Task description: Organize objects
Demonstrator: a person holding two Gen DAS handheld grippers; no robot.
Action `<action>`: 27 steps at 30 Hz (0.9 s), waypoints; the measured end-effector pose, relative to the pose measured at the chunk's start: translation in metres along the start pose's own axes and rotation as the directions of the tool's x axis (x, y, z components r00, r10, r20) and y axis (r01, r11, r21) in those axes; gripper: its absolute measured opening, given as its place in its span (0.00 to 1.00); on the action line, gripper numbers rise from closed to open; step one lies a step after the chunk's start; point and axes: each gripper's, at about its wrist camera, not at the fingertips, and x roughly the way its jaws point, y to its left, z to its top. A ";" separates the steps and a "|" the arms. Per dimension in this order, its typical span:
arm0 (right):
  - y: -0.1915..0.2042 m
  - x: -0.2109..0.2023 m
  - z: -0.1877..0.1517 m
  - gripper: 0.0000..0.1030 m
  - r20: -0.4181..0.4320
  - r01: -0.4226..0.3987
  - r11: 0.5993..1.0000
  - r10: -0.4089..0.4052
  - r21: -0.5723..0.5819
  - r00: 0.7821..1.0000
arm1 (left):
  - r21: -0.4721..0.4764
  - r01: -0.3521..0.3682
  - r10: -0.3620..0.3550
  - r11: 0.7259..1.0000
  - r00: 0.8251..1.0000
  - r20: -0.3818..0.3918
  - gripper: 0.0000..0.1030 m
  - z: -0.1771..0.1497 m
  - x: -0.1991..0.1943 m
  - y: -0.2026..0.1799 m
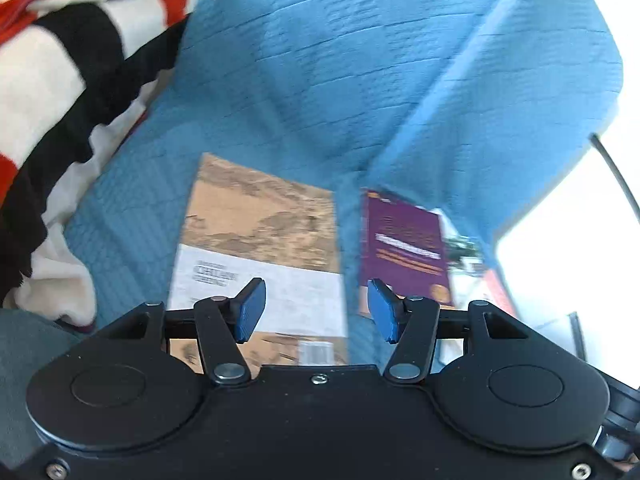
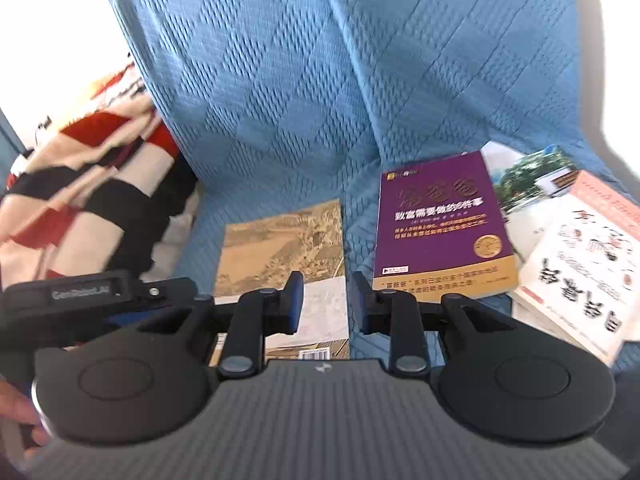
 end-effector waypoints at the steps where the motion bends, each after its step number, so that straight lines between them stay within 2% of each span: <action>1: 0.000 -0.008 -0.001 0.29 0.009 -0.004 1.000 0.004 0.004 1.000 | 0.008 0.011 -0.011 1.000 1.000 0.001 0.53 -0.002 -0.005 -0.006; 5: -0.001 -0.043 -0.007 0.29 0.050 0.003 1.000 -0.002 -0.005 0.999 | 0.029 0.043 -0.043 0.999 0.999 0.004 0.54 -0.012 -0.022 -0.027; 15: -0.014 -0.110 -0.033 0.29 0.080 0.059 0.998 -0.057 -0.022 0.995 | 0.094 0.053 -0.053 0.994 0.999 0.003 0.54 -0.039 -0.051 -0.063; 20: -0.024 -0.125 -0.041 0.30 0.097 0.089 0.996 -0.088 -0.010 0.991 | 0.121 0.054 -0.058 0.991 0.998 0.029 0.57 -0.050 -0.060 -0.078; 27: -0.036 -0.127 -0.047 0.30 0.092 0.092 0.996 -0.092 0.007 0.991 | 0.130 0.040 -0.045 0.991 0.998 0.038 0.61 -0.058 -0.062 -0.090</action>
